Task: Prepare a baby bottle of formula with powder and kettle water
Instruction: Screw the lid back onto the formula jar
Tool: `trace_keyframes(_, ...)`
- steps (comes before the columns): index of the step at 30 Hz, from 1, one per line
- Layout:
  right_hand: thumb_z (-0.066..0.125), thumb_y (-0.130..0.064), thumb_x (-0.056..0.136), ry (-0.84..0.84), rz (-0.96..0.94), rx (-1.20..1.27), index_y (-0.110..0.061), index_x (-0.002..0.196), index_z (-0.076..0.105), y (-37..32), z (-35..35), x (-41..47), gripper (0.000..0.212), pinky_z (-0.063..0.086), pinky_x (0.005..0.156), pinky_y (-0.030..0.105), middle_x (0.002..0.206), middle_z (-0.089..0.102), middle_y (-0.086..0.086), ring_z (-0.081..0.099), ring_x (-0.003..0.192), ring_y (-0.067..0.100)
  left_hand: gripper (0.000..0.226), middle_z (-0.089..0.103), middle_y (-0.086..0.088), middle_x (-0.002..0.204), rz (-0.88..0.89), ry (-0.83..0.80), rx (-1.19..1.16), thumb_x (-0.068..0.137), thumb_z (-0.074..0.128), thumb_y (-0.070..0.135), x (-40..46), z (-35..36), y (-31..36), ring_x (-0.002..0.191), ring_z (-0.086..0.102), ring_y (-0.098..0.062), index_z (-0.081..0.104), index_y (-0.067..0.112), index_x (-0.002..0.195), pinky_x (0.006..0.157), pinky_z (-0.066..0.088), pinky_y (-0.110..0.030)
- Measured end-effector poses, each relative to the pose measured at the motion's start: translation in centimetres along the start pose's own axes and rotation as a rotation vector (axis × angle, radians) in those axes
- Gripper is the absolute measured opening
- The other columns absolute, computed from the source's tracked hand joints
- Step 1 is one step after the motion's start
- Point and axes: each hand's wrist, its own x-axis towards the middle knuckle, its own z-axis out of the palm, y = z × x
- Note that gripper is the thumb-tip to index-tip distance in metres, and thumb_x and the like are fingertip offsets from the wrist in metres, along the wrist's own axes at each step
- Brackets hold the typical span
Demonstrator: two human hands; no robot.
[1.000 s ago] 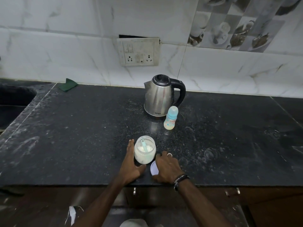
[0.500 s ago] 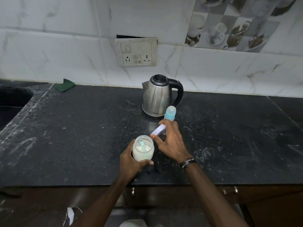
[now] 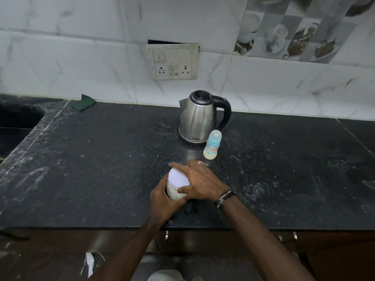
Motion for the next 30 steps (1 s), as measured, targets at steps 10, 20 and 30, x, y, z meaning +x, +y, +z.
trace_keyframes(10,0.071,-0.056,0.079,0.05,0.029,-0.289,-0.014,0.117,0.057,-3.5,-1.7,1.4,0.058,0.048,0.081,0.038,0.112,0.067,0.011,0.063,0.104,0.031,0.089,0.074,0.008,0.113,-0.068,-0.024,0.015,0.048,0.095,0.049,0.1,0.0,0.0,0.103,0.07,-0.006,0.062,0.031,0.128,0.088,0.06,-0.04)
trace_keyframes(20,0.027,-0.06,0.101,0.078,0.253,-0.458,-0.011,0.094,0.072,-5.4,-1.4,3.1,0.067,0.036,0.056,0.028,0.096,0.072,0.006,0.069,0.091,0.023,0.084,0.073,0.007,0.105,-0.064,-0.045,0.039,0.052,0.088,0.051,0.1,0.0,1.0,0.096,0.068,-0.006,0.062,0.02,0.125,0.086,0.057,-0.035)
trace_keyframes(30,0.071,-0.052,0.082,-0.255,0.021,-0.299,-0.017,0.134,0.05,-3.4,-4.8,1.7,0.066,0.048,0.089,0.041,0.129,0.062,0.01,0.058,0.116,0.031,0.096,0.072,0.01,0.12,-0.088,-0.008,0.069,0.047,0.096,0.055,-0.1,-0.2,0.4,0.108,0.069,-0.006,0.06,0.032,0.132,0.093,0.058,-0.04)
